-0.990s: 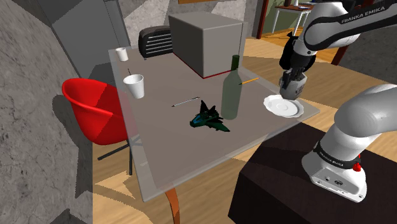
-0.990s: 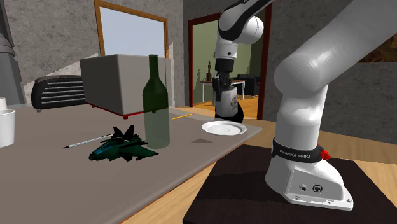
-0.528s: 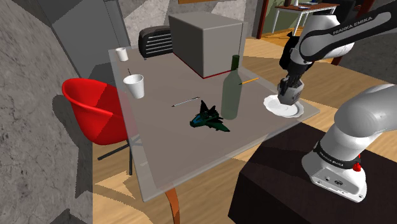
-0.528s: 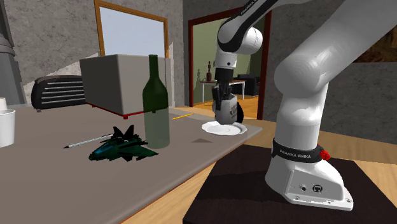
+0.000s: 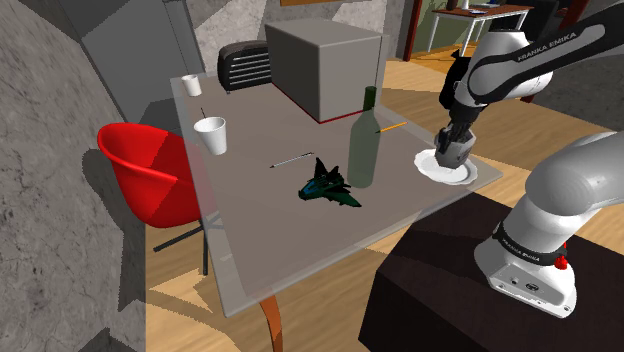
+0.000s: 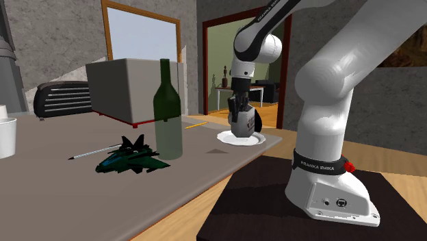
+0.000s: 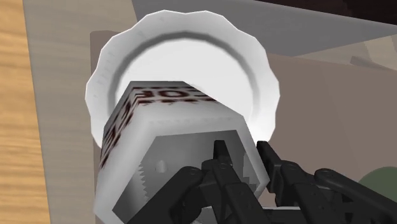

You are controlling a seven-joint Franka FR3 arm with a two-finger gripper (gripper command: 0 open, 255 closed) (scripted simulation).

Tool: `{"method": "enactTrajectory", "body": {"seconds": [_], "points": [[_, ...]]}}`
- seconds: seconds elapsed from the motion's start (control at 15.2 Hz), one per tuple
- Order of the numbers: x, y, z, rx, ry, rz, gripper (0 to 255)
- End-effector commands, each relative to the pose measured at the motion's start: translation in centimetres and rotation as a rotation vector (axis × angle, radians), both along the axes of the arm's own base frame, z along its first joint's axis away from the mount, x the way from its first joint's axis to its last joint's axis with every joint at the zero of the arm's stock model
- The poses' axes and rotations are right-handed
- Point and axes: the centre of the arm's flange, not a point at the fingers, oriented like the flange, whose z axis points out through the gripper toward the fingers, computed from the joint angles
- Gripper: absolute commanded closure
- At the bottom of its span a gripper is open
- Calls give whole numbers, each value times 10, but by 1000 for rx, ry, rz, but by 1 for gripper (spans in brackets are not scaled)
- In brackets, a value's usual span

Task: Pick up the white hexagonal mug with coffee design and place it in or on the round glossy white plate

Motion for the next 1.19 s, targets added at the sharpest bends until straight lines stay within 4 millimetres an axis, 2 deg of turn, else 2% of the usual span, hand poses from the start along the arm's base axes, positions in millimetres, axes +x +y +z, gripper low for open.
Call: {"method": "enactTrajectory", "body": {"seconds": [0.0, 0.07, 0.13, 0.46, 0.73, 1.12], "points": [[0, 0, 0, 0, 0, 0, 255], [0, 0, 0, 0, 0, 0, 255], [0, 0, 0, 0, 0, 0, 0], [0, 0, 0, 0, 0, 0, 0], [-4, -2, 50, 0, 0, 0, 0], [-4, -2, 50, 0, 0, 0, 0]]}}
